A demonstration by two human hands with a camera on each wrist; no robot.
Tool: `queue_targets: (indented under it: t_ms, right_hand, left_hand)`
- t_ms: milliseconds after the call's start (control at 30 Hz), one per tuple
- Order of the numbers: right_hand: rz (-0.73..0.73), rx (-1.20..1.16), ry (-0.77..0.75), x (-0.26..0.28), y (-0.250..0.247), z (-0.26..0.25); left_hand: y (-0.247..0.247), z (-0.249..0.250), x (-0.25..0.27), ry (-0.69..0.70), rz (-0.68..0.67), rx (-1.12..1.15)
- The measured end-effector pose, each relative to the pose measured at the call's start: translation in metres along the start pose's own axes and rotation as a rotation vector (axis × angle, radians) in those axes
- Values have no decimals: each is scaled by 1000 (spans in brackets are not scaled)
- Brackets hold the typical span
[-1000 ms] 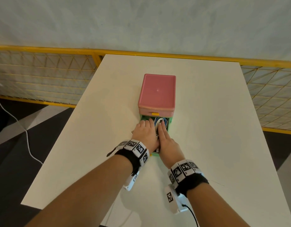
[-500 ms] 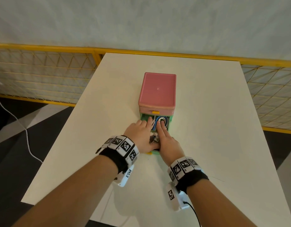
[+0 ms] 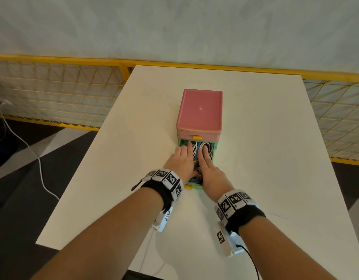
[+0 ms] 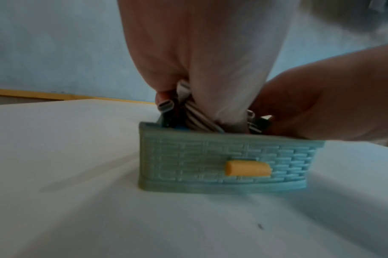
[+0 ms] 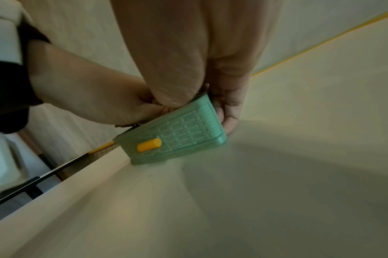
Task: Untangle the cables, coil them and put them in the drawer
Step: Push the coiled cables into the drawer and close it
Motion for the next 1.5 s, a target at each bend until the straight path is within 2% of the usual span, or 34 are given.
queue_targets:
  t_ms: [67,167,233,300,400,500,567,633,733,867,1000,1133,1200,1333,1400,1500]
  right_hand:
    - [-9,1,-9,-1,2,1]
    - [-21,20,6,1,5,0]
    - [1,46,22,2,7,-1]
    - [57,144,40,3,6,-2]
    - [287,307,40,8,-1,-1]
    - [417,236,-70,10,0,3]
    - [412,118,-153,12,0,5]
    - [373,78,-165,13,-3,7]
    - [271,119,-205,16,-4,7]
    - [243,150,-237,18,-5,12]
    - [199,131,-199,10,-4,19]
    - [213,17,-120,4,-10,19]
    - [287,105,-128,5,-13,16]
    - [420,261,-68,13,-16,13]
    - [473,266,-55,14,-16,13]
    - [492,176,-62,17,-15,13]
  left_hand:
    - [-4,-2,3,-8,-45,163]
    - [-14,-10,16,-24,-198,481]
    - [-19,-20,24,20,-214,557]
    - [-19,-30,28,75,-144,560]
    - [-17,-43,29,100,42,596]
    - [-15,-47,27,104,92,487]
    - [-11,-43,25,111,40,373]
    - [-7,-38,22,113,-11,254]
    - [-6,-35,22,122,-86,178]
    - [-8,-33,18,86,-165,108]
    - [-8,-22,21,25,-123,94]
    - [-16,-22,25,24,37,341]
    - [-13,-17,27,90,92,464]
    - [-2,-11,42,246,221,482]
    - [1,-10,47,268,228,449]
    - [2,1,45,300,154,534]
Point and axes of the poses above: each hand's wrist, its own x-axis away from the middle knuckle, its own y-axis out of the palm, z = x × y, the point moved 4 cm from there along -x, towards the middle knuckle, and after that the axes turned 13 degrees about x, right-handed, at the moved point
